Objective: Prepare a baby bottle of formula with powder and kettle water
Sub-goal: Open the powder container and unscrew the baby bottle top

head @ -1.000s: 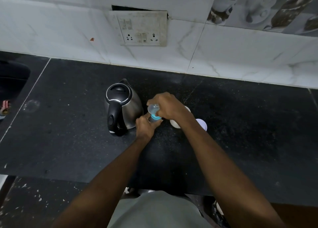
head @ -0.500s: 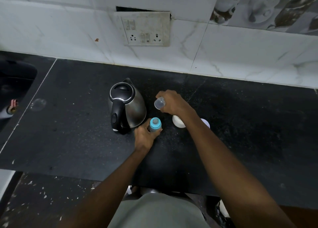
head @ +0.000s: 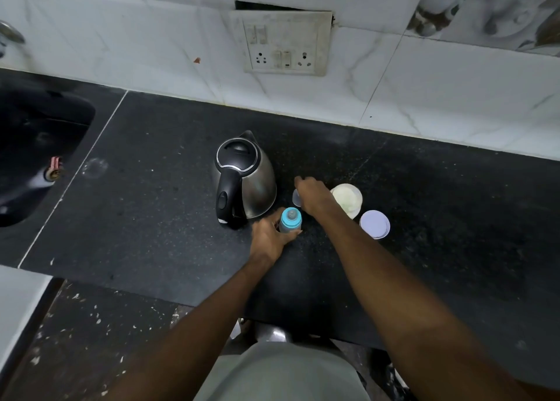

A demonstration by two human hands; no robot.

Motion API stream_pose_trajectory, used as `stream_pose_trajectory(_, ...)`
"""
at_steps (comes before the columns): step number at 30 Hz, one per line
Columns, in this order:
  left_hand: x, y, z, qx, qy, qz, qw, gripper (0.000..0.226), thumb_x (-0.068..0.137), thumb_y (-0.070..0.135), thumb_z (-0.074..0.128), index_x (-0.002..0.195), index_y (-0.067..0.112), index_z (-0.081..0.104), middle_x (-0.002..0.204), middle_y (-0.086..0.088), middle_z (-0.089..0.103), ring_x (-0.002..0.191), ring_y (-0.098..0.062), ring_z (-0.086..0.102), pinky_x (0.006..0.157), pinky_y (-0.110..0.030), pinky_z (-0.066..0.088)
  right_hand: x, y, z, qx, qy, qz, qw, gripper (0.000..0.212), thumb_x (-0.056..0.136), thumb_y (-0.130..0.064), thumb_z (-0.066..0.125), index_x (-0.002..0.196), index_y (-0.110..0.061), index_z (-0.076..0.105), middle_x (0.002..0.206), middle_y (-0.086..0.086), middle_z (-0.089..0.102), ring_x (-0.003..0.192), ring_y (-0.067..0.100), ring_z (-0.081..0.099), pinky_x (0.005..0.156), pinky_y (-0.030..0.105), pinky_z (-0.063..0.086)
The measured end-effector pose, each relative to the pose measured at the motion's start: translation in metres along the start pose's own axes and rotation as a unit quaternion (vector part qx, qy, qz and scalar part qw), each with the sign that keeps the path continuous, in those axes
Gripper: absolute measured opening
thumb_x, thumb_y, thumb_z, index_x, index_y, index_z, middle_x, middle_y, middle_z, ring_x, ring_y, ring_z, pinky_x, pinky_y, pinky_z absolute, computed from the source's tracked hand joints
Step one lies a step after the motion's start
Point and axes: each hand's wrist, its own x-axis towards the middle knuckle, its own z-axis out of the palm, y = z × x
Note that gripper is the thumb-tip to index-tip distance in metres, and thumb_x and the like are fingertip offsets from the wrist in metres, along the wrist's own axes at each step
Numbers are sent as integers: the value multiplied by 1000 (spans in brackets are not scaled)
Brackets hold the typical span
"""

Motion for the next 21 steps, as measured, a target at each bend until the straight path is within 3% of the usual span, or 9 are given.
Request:
stream_pose_trajectory(4,0,0,-1,0,-4,-8,1000,63,78,22,92,136,21,68,128,9,74,120,-3,68,108,-36,55,-1,1,0,7,0,4,1000,74,92,-8,74,155,-12,36,146,21,49,131,38,56,101,44,51)
stream_pose_trajectory(8,0,2,-1,-3,-6,-13,1000,61,79,20,91,135,19,68,127,13,72,118,-3,68,108,-34,54,-5,-1,-18,20,-2,3,1000,61,92,-9,74,147,-10,48,142,21,53,128,38,58,99,42,52)
stream_pose_trajectory(12,0,3,0,-14,-11,-22,1000,62,79,16,91,136,17,67,127,11,72,119,-5,68,110,-33,53,-17,5,-40,81,29,5,996,62,89,-12,79,145,-15,54,142,17,57,124,35,62,101,41,55)
stream_pose_trajectory(16,1,2,0,-12,-16,-21,1000,63,80,17,90,137,18,66,132,9,71,123,-7,66,111,-33,52,-38,9,-49,159,59,5,985,46,96,-29,73,138,-17,61,130,13,68,115,29,67,98,42,55)
stream_pose_trajectory(21,-5,6,-1,-63,-19,-15,998,60,83,9,87,138,11,65,127,4,74,116,-4,69,103,-20,54,-60,-1,-28,164,-20,-35,986,45,97,-53,65,124,-17,69,123,8,71,110,27,67,92,41,55)
